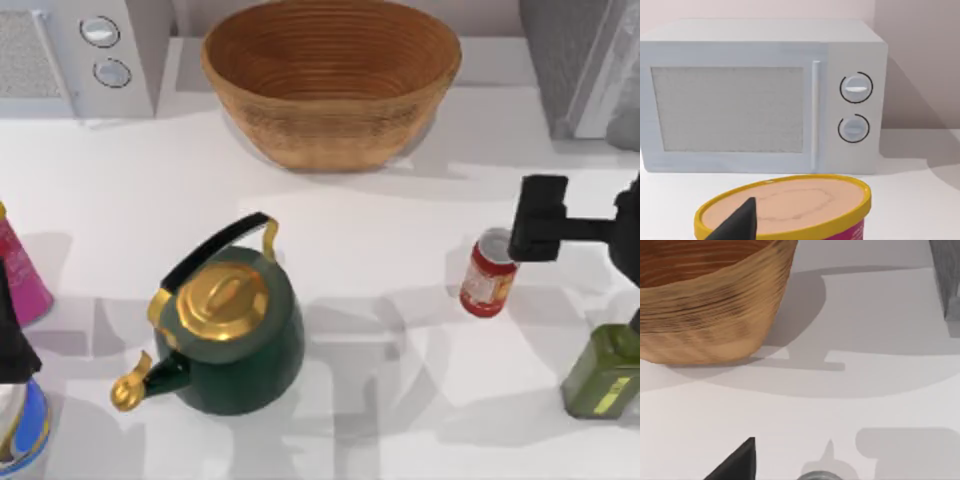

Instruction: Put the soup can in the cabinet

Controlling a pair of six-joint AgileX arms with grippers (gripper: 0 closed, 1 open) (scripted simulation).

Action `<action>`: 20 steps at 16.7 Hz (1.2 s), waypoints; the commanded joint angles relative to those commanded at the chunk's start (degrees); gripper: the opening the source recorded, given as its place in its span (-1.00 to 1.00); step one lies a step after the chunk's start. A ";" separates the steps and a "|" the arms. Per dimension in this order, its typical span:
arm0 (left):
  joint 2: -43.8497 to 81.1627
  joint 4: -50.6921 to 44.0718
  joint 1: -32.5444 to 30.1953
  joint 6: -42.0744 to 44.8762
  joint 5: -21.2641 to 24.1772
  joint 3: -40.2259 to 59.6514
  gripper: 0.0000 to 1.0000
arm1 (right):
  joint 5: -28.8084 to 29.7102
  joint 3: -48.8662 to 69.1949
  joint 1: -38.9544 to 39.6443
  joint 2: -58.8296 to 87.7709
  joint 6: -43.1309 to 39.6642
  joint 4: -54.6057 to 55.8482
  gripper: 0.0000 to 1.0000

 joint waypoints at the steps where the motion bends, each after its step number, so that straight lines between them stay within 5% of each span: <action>1: 0.00 0.00 0.00 0.00 0.00 0.00 1.00 | 1.24 1.92 1.66 4.93 1.57 -0.14 1.00; 9: 0.00 0.00 0.00 0.00 0.00 0.00 1.00 | 7.43 6.08 8.62 27.02 11.08 -3.05 1.00; 20: 0.00 0.00 0.00 0.00 0.00 0.00 1.00 | 4.67 9.48 3.88 33.81 7.00 2.03 1.00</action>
